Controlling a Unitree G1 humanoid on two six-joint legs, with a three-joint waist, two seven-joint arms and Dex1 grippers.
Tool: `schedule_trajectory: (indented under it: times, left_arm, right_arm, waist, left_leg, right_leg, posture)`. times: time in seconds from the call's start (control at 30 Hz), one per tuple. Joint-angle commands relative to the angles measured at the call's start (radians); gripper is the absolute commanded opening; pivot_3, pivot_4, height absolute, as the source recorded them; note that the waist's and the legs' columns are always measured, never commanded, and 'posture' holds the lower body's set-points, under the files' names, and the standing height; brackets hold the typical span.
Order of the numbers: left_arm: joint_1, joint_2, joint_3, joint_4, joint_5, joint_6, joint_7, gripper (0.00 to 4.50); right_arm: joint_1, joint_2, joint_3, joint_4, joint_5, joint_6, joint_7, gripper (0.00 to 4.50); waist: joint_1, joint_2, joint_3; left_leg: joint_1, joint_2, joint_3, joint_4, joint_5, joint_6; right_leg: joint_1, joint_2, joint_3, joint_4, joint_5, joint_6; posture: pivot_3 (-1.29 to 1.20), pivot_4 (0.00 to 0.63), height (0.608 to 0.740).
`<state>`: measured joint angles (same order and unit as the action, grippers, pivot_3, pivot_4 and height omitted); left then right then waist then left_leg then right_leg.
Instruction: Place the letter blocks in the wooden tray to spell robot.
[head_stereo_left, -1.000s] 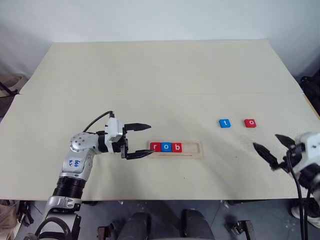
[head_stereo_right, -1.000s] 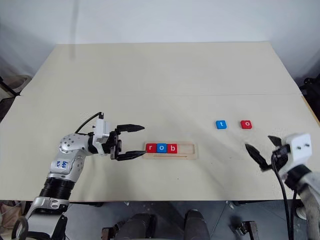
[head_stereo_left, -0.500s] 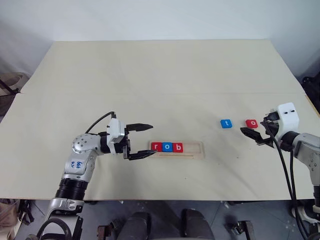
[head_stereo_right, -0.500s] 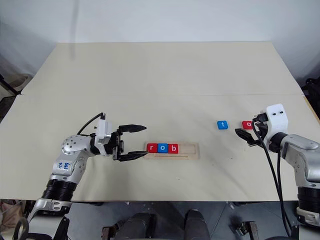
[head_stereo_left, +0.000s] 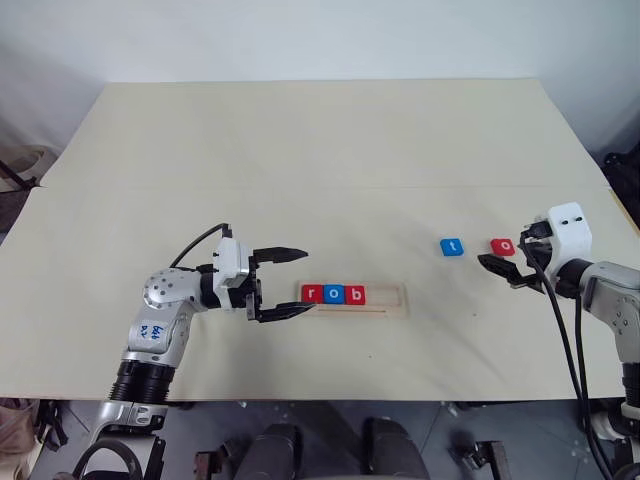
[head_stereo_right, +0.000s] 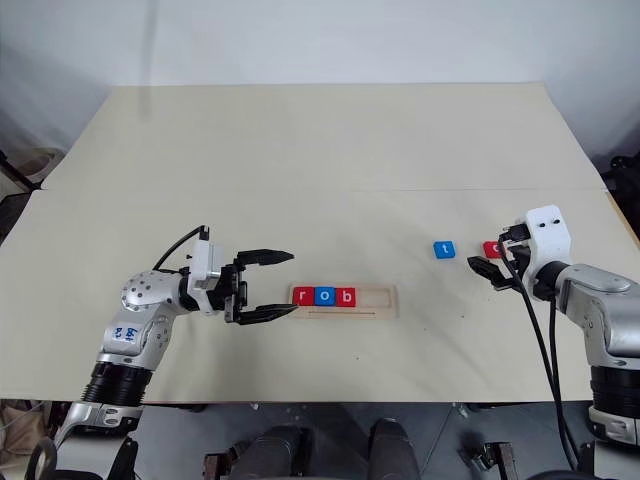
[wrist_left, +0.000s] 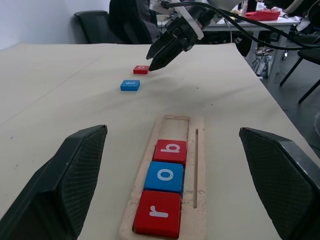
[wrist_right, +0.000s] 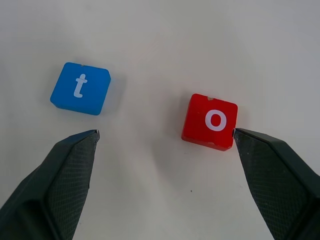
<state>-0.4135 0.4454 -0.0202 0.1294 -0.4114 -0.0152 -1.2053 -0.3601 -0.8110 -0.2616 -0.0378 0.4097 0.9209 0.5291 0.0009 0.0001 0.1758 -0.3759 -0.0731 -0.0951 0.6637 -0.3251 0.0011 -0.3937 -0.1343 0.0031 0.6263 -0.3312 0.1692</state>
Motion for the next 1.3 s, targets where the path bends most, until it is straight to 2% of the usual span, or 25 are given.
schedule_trajectory:
  times: [0.03,0.27,0.43,0.7,0.97,1.07,1.3]
  left_arm:
    - [0.001,0.003,0.009,-0.02,-0.015,-0.013,-0.005,4.5]
    - [-0.004,0.002,0.006,-0.014,-0.017,-0.008,-0.017,4.5]
    - [-0.017,0.002,0.008,0.003,-0.01,-0.019,-0.018,4.5]
    - [-0.026,-0.001,0.005,0.012,-0.004,-0.03,-0.011,4.5]
    - [-0.01,0.004,0.011,-0.006,-0.006,-0.03,0.004,4.5]
    - [-0.006,0.006,0.011,-0.01,-0.007,-0.03,0.007,4.5]
    - [-0.005,0.009,0.011,-0.011,-0.007,-0.029,0.011,4.5]
  right_arm:
    - [-0.011,-0.005,-0.029,-0.038,0.001,-0.004,-0.008,4.47]
    - [0.003,0.01,-0.063,-0.037,-0.002,-0.002,-0.044,4.47]
    - [-0.038,0.016,-0.081,0.054,-0.03,-0.018,-0.098,4.47]
    - [-0.122,0.049,-0.02,0.249,-0.078,-0.109,-0.082,4.47]
    - [-0.166,0.078,0.032,0.336,-0.111,-0.165,-0.061,4.47]
    - [-0.174,0.083,0.036,0.347,-0.118,-0.173,-0.057,3.86]
    - [-0.169,0.082,0.041,0.307,-0.112,-0.142,-0.05,1.48]
  waist:
    - [0.0,0.0,0.0]
    - [0.0,0.0,0.0]
    - [0.0,0.0,0.0]
    - [-0.003,0.0,0.0]
    - [-0.005,0.0,0.0]
    - [-0.005,0.0,0.0]
    - [-0.003,0.0,0.0]
  left_leg:
    - [0.0,0.0,0.0,0.0,0.0,0.0]
    - [0.0,0.0,0.0,0.0,0.0,0.0]
    - [0.0,0.0,0.0,0.0,0.0,0.0]
    - [0.0,0.0,0.0,0.0,0.0,0.0]
    - [0.0,0.0,0.001,0.0,0.0,0.0]
    - [0.0,0.0,0.001,0.0,0.0,0.0]
    - [0.0,0.0,0.001,0.001,0.0,0.0]
  right_leg:
    - [0.0,0.0,0.0,0.0,0.0,0.0]
    - [0.0,0.0,0.0,0.0,0.0,0.0]
    - [0.0,0.0,0.0,0.0,0.0,0.0]
    - [0.0,0.0,0.0,0.001,0.0,0.0]
    - [0.0,0.0,0.0,0.001,0.0,0.0]
    - [0.0,0.0,0.0,0.001,0.0,0.0]
    - [0.0,0.0,0.0,0.001,0.0,0.0]
  posture:
    - [0.0,0.15,0.74]
    - [0.0,0.15,0.74]
    - [0.0,0.15,0.74]
    - [0.0,0.15,0.74]
    - [0.0,0.15,0.74]
    - [0.0,0.15,0.74]
    - [0.0,0.15,0.74]
